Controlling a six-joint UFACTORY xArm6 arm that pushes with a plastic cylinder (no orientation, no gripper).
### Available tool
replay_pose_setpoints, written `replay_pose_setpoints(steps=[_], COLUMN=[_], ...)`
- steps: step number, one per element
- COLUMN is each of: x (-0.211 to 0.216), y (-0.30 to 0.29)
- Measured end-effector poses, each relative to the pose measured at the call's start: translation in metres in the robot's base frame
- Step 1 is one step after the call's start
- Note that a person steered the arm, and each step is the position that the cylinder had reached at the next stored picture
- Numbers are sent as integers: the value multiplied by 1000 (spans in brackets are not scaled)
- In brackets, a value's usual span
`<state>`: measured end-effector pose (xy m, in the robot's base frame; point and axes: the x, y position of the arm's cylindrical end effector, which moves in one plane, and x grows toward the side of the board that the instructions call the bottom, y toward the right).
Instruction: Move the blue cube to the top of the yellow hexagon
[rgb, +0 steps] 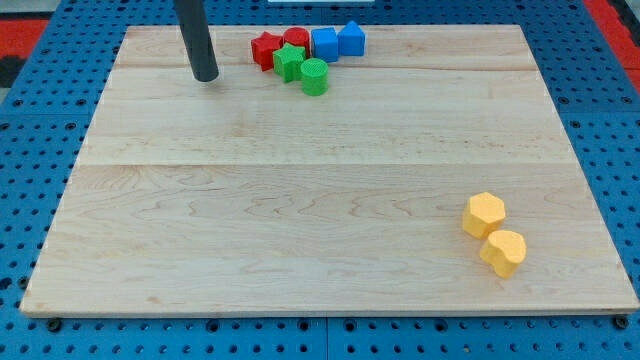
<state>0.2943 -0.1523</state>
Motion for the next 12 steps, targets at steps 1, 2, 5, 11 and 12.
replay_pose_setpoints(steps=[1, 2, 5, 11, 12], x=[0, 0, 32, -97, -87], y=[1, 1, 237, 117, 133])
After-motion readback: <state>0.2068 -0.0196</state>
